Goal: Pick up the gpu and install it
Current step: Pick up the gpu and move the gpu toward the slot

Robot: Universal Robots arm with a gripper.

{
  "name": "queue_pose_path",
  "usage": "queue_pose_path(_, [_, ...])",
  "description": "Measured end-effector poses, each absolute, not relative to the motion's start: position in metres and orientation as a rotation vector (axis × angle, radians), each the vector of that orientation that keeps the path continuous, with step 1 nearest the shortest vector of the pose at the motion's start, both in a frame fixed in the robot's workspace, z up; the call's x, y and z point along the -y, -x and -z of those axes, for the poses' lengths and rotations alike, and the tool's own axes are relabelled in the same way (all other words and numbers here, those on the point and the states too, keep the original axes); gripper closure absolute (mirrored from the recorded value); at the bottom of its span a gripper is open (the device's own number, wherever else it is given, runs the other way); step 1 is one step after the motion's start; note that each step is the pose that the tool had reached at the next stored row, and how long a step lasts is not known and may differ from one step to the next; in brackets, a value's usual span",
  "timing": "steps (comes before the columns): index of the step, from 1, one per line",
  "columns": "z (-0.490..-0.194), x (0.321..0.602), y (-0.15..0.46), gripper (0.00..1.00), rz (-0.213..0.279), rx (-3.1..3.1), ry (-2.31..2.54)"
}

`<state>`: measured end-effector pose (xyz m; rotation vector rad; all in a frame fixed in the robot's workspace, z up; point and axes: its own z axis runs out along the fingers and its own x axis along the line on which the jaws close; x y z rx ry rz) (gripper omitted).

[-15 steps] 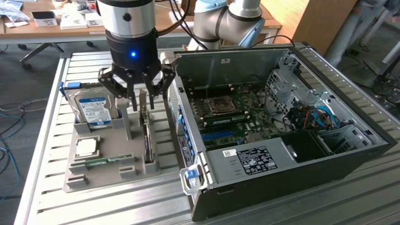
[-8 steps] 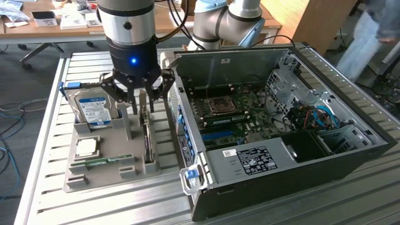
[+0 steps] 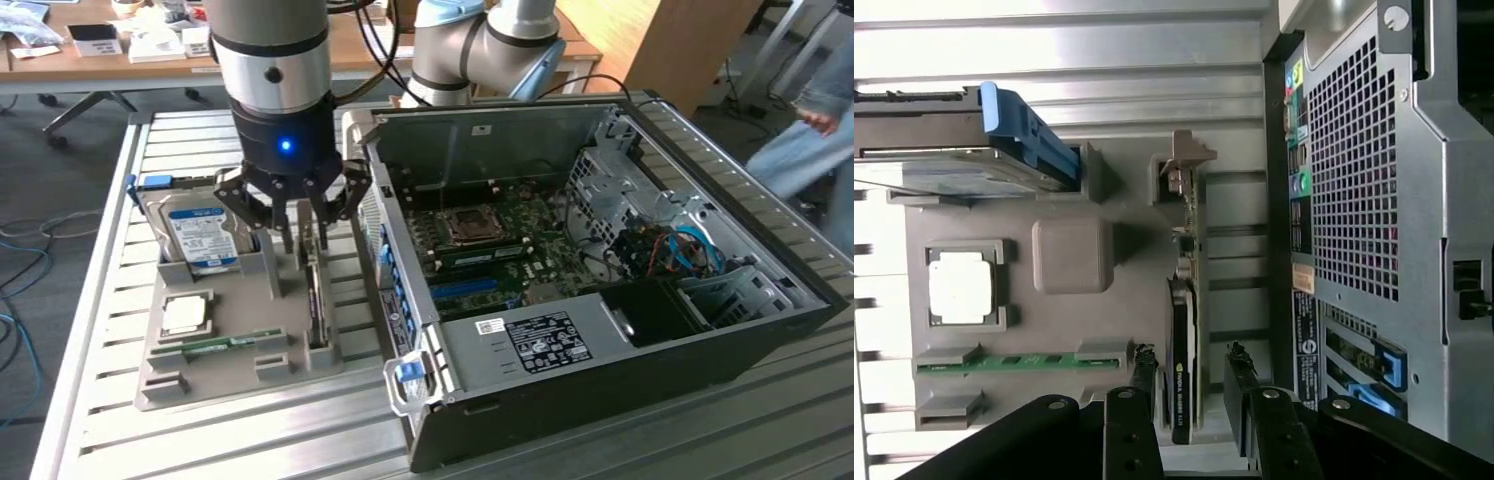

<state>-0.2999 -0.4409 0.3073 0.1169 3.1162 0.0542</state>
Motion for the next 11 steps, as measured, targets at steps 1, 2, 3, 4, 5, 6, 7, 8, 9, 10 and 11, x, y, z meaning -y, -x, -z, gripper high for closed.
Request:
queue_pose_path(1, [-0.3057, 0.4409, 0.3001, 0.59, -0.054, -3.117, -0.117])
queue_pose_path(2, [-0.3041, 0.4409, 0.3003, 0.59, -0.054, -3.117, -0.117])
queue_pose_path(3, [-0.3026, 0.4409, 0.3006, 0.59, -0.054, -3.117, -0.117])
queue_pose_path(4, [-0.3013, 0.4409, 0.3009, 0.59, -0.054, -3.118, -0.117])
queue_pose_path(5, [-0.3005, 0.4409, 0.301, 0.59, -0.054, -3.118, -0.117])
queue_pose_path(6, [-0.3004, 0.4409, 0.3011, 0.59, -0.054, -3.118, -0.117])
queue_pose_path(7, [-0.3004, 0.4409, 0.3011, 0.59, -0.054, -3.118, -0.117])
queue_pose_path(8, [-0.3004, 0.4409, 0.3011, 0.59, -0.054, -3.118, -0.117])
queue_pose_path(9, [-0.3004, 0.4409, 0.3011, 0.59, -0.054, -3.118, -0.117])
queue_pose_path(10, [-0.3003, 0.4409, 0.3011, 0.59, -0.054, -3.118, -0.117])
queue_pose_path(11, [-0.3002, 0.4409, 0.3011, 0.59, -0.054, -3.118, -0.117])
